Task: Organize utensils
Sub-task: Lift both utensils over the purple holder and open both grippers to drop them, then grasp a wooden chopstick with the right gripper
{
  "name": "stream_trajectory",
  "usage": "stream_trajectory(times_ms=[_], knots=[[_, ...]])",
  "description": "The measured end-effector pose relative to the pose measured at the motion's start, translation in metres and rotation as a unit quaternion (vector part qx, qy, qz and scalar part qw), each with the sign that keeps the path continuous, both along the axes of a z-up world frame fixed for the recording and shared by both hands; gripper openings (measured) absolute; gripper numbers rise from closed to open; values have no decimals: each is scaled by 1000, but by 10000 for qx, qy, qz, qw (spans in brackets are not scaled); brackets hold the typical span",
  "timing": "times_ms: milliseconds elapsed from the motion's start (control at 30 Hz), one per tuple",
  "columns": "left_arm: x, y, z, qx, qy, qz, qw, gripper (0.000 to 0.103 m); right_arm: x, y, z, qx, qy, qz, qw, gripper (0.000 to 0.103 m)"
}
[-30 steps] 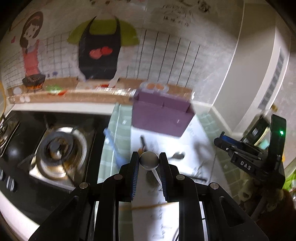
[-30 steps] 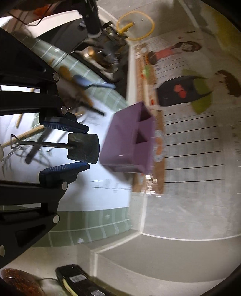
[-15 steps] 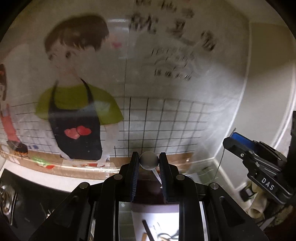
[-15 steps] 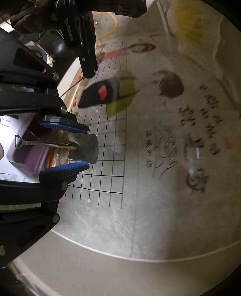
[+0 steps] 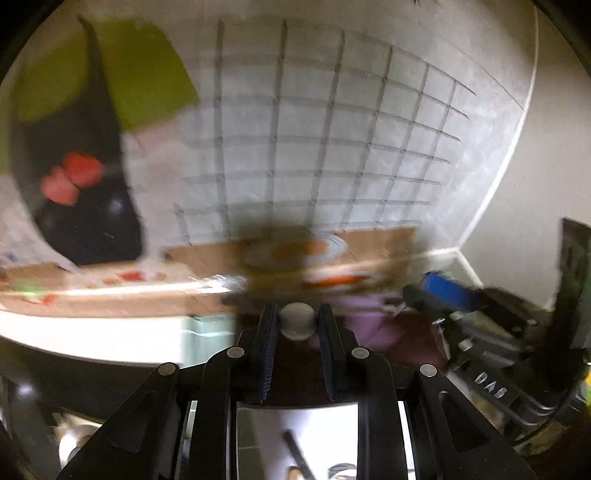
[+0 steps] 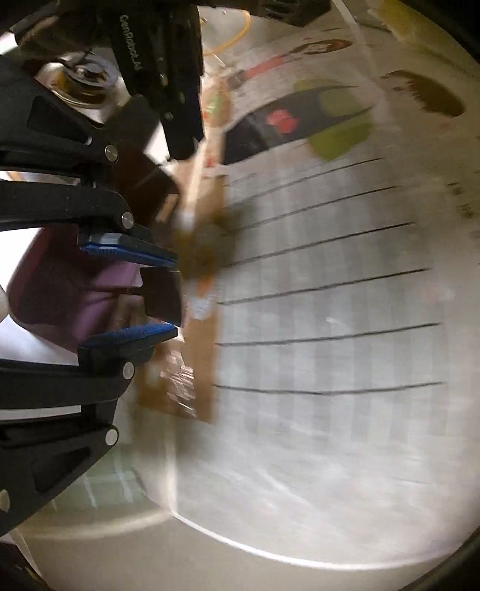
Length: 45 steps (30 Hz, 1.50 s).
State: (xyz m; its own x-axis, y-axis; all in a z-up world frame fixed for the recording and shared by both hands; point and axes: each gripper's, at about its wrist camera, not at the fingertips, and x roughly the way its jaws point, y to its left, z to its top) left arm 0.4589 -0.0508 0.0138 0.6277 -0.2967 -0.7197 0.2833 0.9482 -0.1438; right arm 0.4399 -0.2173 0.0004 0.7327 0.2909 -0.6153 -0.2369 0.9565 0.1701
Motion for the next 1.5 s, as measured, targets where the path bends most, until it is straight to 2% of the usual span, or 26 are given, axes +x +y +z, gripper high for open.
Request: stream_trajectory(times_ms=[33, 100, 200, 367, 467, 533, 700, 867, 933, 1000, 1233, 1400, 1500], knots=[[3, -2, -5, -97, 118, -117, 9998, 25, 0, -2, -5, 101, 121, 85, 9998, 30], [2, -1, -5, -80, 139, -88, 9998, 32, 1, -4, -10, 179, 306, 204, 9992, 30], [-12, 4, 13, -151, -166, 108, 9997, 45, -12, -5, 1, 12, 213, 225, 9995, 32], [-47, 28, 45, -254, -588, 543, 9965, 50, -48, -10, 39, -158, -286, 309, 9990, 32], [-72, 44, 42, -290, -576, 697, 9955, 51, -69, -16, 53, -188, -302, 375, 9987, 32], [-90, 53, 32, -346, -423, 779, 9955, 51, -84, -17, 54, -190, -187, 551, 9981, 32], [-153, 71, 4, -442, -347, 1064, 9927, 51, -114, -4, 22, -351, 516, 1136, 9916, 32], [-200, 86, -30, -650, 6, 1338, 9889, 51, -147, 24, -34, -842, 1130, 1942, 9708, 30], [-213, 90, -44, -628, 192, 1428, 9876, 51, -157, 38, -55, -1047, 1302, 2170, 9618, 22], [-224, 94, -57, -621, 349, 1493, 9862, 51, -158, 46, -72, -1050, 1472, 2262, 9571, 17], [-253, 94, -82, -598, 632, 1342, 9871, 51, -140, 54, -105, -1057, 1801, 2007, 9571, 15], [-248, 85, -86, -557, 714, 1217, 9884, 51, -136, 52, -113, -1066, 1877, 1910, 9575, 6], [-238, 80, -90, -585, 765, 1221, 9878, 51, -140, 37, -107, -809, 1872, 1607, 9657, 6]])
